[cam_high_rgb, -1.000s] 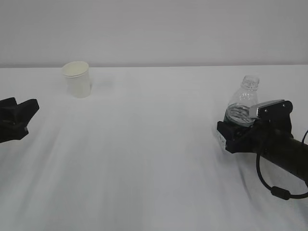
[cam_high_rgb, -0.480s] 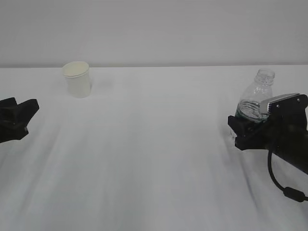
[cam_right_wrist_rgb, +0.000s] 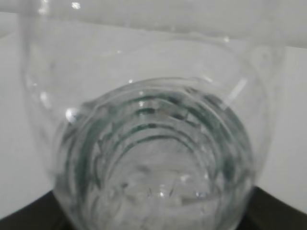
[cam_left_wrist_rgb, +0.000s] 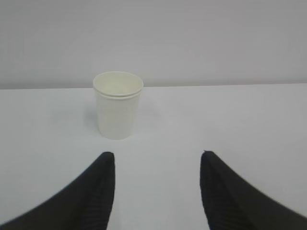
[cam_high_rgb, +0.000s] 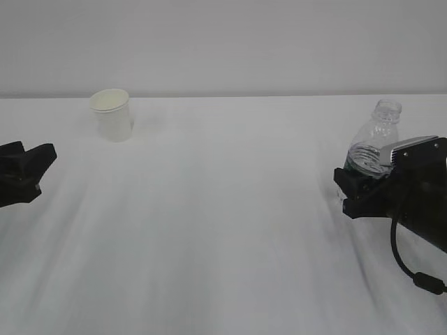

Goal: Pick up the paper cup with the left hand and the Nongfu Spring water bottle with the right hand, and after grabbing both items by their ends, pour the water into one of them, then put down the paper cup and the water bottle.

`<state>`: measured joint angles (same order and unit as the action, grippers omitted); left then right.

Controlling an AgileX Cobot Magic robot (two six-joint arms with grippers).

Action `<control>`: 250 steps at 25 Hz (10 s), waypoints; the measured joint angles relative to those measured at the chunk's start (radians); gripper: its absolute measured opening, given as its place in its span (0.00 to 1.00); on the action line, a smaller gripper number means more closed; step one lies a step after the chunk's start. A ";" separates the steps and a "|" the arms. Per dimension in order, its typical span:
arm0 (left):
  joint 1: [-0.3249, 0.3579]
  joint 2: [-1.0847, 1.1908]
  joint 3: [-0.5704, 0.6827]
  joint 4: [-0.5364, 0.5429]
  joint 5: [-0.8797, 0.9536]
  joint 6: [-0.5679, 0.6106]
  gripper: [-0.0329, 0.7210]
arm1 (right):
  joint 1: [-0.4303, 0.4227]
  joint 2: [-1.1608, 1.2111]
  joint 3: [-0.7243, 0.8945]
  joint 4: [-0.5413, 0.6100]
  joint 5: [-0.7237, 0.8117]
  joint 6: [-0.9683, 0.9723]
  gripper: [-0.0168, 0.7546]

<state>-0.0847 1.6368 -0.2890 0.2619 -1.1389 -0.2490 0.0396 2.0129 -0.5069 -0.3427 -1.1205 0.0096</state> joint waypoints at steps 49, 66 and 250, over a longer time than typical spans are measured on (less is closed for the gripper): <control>0.000 0.318 -0.309 -0.013 -0.004 0.011 0.94 | 0.000 -0.226 0.199 0.035 0.004 -0.010 0.55; 0.000 0.620 -0.533 0.068 -0.006 0.082 0.96 | 0.000 -0.226 0.199 0.035 0.004 -0.010 0.55; 0.013 0.611 -0.859 0.574 0.013 -0.269 0.64 | 0.000 -0.226 0.199 0.058 0.004 -0.026 0.54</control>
<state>-0.0716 2.2481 -1.1477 0.8362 -1.1257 -0.5180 0.0396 1.7871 -0.3079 -0.2850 -1.1162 -0.0168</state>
